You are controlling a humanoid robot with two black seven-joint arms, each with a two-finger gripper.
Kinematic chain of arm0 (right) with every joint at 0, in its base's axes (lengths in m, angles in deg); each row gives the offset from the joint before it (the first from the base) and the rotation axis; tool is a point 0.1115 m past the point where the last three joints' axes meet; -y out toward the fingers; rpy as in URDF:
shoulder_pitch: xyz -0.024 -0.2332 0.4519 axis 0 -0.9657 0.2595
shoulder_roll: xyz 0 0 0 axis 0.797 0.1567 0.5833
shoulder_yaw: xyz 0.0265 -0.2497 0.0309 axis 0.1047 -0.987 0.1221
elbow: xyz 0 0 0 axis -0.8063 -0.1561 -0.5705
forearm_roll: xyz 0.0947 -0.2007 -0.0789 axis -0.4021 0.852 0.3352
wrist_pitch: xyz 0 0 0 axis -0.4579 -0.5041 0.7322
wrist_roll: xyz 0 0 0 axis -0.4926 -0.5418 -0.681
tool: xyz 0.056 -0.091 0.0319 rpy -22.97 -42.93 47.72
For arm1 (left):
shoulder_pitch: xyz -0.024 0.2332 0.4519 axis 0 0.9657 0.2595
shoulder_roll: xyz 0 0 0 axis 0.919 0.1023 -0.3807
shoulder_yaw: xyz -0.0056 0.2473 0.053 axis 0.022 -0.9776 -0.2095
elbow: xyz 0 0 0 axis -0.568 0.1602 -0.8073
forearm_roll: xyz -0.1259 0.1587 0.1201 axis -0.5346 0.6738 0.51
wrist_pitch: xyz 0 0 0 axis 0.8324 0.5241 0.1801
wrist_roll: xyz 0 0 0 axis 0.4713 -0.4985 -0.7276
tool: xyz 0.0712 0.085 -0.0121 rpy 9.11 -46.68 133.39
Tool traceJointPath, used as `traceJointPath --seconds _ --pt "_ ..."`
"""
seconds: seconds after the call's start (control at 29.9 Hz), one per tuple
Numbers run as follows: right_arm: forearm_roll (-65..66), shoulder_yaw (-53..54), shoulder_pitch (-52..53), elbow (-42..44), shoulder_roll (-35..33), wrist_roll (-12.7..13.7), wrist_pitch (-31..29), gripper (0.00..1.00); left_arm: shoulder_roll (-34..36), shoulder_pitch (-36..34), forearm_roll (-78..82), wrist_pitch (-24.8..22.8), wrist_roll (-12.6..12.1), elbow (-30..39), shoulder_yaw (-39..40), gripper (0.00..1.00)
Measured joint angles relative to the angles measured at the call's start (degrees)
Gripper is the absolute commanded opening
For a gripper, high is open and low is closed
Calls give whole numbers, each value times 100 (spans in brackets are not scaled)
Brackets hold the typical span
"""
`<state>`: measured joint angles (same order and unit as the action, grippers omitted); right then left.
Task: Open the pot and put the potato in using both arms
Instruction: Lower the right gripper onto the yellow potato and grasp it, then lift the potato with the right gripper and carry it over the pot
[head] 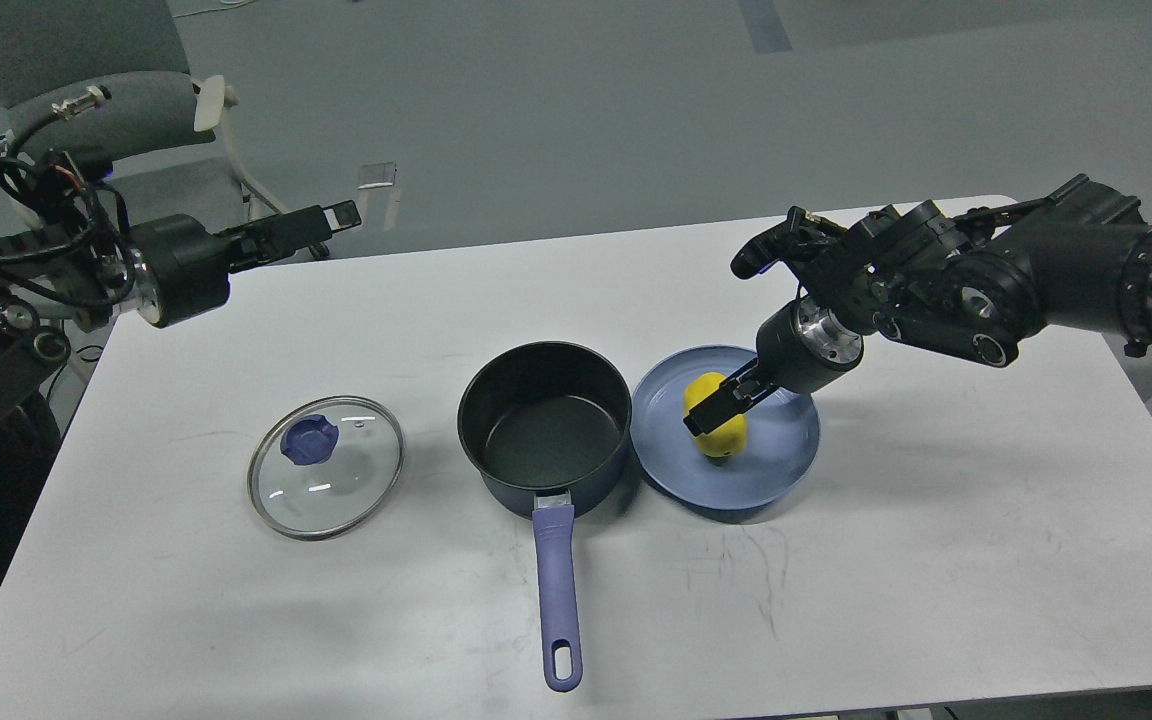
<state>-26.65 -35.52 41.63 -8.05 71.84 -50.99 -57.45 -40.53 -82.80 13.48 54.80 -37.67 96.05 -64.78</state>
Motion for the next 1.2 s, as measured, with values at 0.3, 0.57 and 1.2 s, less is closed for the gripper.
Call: traceJointPath --seconds 0.3,0.57,1.2 --pt "0 -6 -107 136 78 0 0 65 72 0 -8 0 0 59 -1 98" --pt "-4 -136 -143 162 104 0 0 22 74 0 -8 0 0 63 -1 98" --pt "-104 661 819 -237 392 0 -3 23 101 0 -1 0 0 83 2 98"
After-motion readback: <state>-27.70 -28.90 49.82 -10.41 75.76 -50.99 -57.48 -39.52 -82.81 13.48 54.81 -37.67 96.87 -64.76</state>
